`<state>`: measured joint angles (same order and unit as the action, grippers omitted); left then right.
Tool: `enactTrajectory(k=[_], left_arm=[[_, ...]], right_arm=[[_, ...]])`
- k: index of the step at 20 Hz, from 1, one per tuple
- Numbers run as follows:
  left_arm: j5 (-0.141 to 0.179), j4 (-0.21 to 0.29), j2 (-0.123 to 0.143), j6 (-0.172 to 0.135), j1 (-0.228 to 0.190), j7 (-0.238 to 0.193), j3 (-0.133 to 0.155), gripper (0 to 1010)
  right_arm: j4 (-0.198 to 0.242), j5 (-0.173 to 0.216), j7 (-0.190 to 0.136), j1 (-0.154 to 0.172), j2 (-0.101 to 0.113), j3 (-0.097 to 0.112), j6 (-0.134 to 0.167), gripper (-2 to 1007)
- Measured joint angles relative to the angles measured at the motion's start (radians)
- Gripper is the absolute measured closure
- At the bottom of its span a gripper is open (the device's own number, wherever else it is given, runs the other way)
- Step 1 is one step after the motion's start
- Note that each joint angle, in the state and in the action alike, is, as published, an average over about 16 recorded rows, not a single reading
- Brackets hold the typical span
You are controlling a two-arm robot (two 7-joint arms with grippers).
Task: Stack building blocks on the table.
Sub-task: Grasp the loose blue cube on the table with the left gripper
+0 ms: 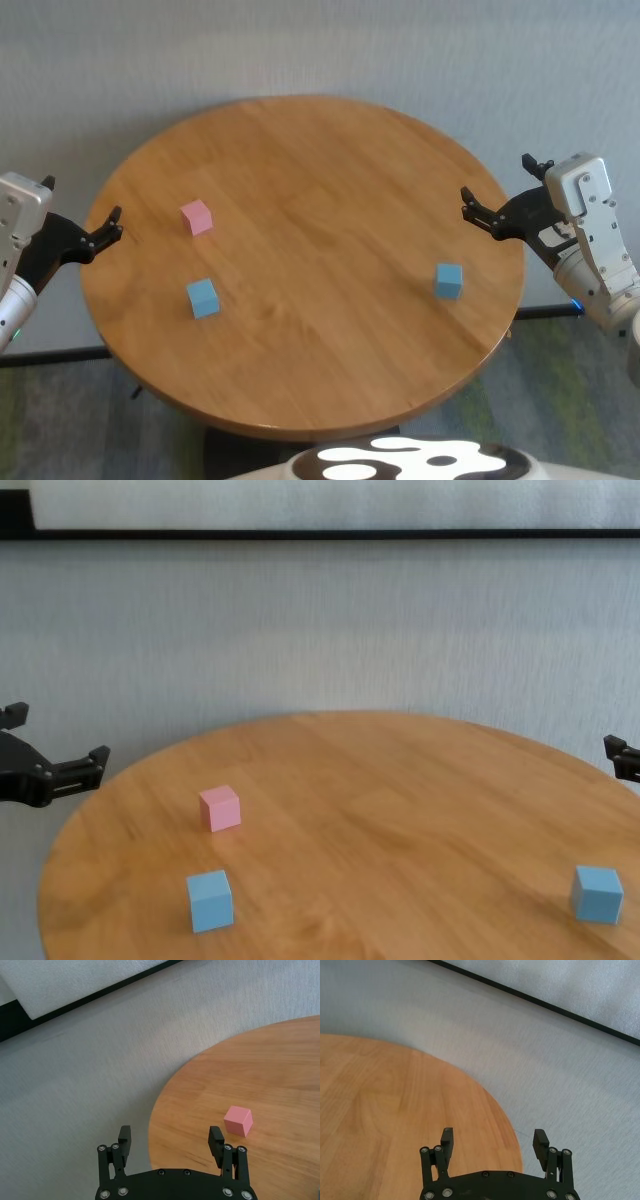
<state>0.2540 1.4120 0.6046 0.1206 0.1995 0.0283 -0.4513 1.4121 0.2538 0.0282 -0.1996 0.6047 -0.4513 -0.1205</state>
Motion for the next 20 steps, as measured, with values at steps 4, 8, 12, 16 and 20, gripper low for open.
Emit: enactTrajectory(k=[4, 8, 12, 16, 20], left_arm=[[0.0, 0.0, 0.0, 0.0, 0.0, 0.0, 0.0, 7], [0.0, 0.0, 0.0, 0.0, 0.0, 0.0, 0.0, 7], [0.0, 0.0, 0.0, 0.0, 0.0, 0.0, 0.0, 7], [0.0, 0.0, 0.0, 0.0, 0.0, 0.0, 0.0, 7], [0.0, 0.0, 0.0, 0.0, 0.0, 0.0, 0.0, 7]], right_arm=[[0.0, 0.0, 0.0, 0.0, 0.0, 0.0, 0.0, 0], [0.0, 0.0, 0.0, 0.0, 0.0, 0.0, 0.0, 0], [0.0, 0.0, 0.0, 0.0, 0.0, 0.0, 0.0, 0], [0.0, 0.0, 0.0, 0.0, 0.0, 0.0, 0.0, 0], [0.0, 0.0, 0.0, 0.0, 0.0, 0.0, 0.0, 0]])
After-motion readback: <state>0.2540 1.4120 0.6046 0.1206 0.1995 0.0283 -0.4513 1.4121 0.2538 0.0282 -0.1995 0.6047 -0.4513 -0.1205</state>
